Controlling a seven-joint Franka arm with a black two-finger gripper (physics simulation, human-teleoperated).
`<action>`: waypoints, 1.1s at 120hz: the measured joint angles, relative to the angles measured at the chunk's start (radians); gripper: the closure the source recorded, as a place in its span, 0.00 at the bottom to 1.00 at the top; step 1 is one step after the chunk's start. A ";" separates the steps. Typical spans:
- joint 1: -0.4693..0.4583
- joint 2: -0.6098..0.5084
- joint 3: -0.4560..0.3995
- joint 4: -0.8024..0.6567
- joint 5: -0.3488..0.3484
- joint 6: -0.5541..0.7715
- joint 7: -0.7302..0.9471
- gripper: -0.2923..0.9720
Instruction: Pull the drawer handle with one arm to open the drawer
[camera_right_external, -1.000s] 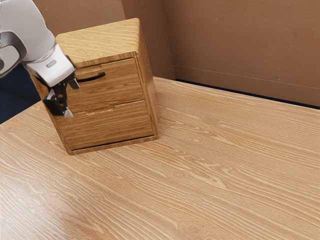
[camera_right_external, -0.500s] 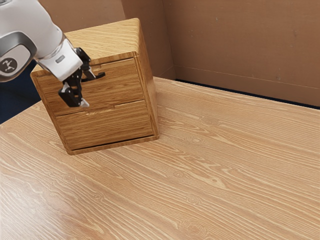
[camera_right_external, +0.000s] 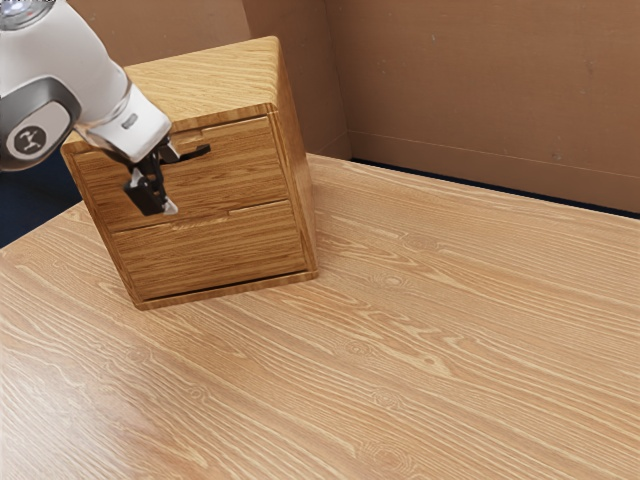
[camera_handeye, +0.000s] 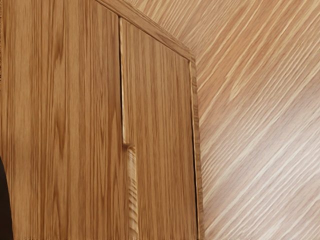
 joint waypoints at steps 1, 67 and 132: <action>-0.001 0.000 0.002 0.000 0.001 0.001 -0.002 0.23; -0.064 -0.005 0.057 0.061 0.045 0.024 -0.096 0.23; -0.005 0.005 0.035 -0.004 0.017 0.043 -0.144 0.23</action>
